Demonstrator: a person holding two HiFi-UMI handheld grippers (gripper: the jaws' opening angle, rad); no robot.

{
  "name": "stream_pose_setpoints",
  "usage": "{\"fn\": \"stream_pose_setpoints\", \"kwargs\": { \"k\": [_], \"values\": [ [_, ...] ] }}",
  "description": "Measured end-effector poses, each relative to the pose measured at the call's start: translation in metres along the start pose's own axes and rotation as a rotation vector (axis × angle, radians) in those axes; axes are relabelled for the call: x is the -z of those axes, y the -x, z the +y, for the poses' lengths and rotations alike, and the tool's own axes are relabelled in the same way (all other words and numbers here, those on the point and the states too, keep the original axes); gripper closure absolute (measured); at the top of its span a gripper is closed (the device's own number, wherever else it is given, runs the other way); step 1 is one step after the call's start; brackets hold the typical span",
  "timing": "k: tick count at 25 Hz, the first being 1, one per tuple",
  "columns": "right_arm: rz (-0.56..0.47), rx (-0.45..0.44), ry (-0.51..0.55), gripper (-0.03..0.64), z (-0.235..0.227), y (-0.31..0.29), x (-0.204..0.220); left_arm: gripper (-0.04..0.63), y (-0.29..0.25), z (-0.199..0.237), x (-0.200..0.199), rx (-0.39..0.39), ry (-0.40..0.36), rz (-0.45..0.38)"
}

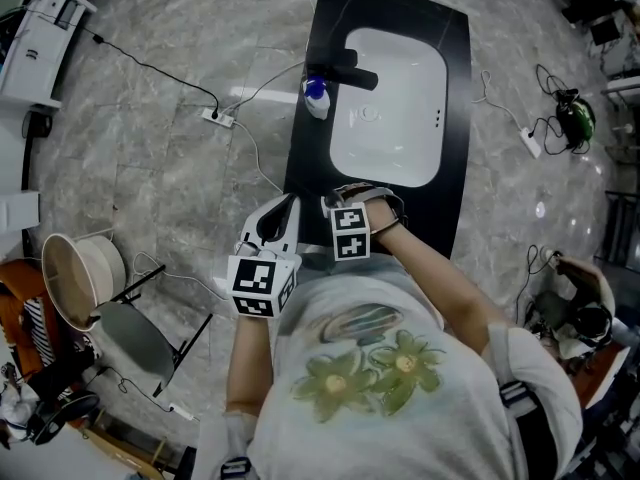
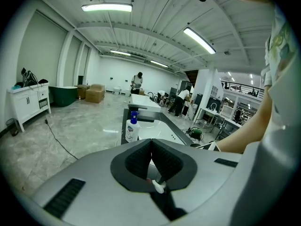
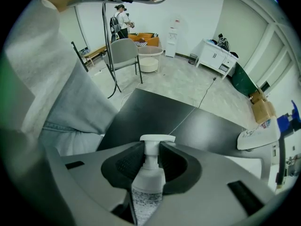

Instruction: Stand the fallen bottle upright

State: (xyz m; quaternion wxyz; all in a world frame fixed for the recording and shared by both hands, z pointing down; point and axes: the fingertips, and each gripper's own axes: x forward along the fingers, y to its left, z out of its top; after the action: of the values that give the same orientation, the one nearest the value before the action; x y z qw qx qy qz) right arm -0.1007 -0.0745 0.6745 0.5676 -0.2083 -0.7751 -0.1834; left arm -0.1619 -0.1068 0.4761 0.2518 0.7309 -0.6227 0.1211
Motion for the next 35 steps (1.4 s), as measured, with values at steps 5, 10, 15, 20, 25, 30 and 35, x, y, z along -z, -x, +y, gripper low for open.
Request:
{"fn": "stream_pose_setpoints", "kwargs": {
  "k": [5,10,15,20,25,30,35],
  "values": [
    [-0.013,0.022,-0.018,0.494,-0.001,0.006,-0.001,0.577,0.002,0.000,0.001,0.010,-0.004,-0.001],
    [-0.051,0.050,-0.065,0.495,-0.007,0.019,-0.002,0.577,0.003,-0.002,-0.003,0.023,-0.018,-0.014],
    [-0.076,0.087,-0.106,0.495,-0.006,0.031,0.004,0.577,0.004,-0.008,-0.006,0.044,-0.036,-0.021],
    [-0.102,0.139,-0.137,0.495,-0.008,0.047,0.005,0.577,0.005,-0.014,-0.009,0.070,-0.052,-0.026],
    [-0.134,0.201,-0.176,0.495,-0.010,0.060,0.007,0.577,0.005,-0.021,-0.008,0.094,-0.067,-0.023],
    [-0.210,0.300,-0.253,0.495,-0.016,0.079,0.009,0.577,0.006,-0.027,-0.008,0.114,-0.081,-0.020],
    [-0.256,0.373,-0.328,0.495,-0.019,0.095,0.013,0.577,0.008,-0.032,-0.007,0.134,-0.092,-0.015]
  ]
}}
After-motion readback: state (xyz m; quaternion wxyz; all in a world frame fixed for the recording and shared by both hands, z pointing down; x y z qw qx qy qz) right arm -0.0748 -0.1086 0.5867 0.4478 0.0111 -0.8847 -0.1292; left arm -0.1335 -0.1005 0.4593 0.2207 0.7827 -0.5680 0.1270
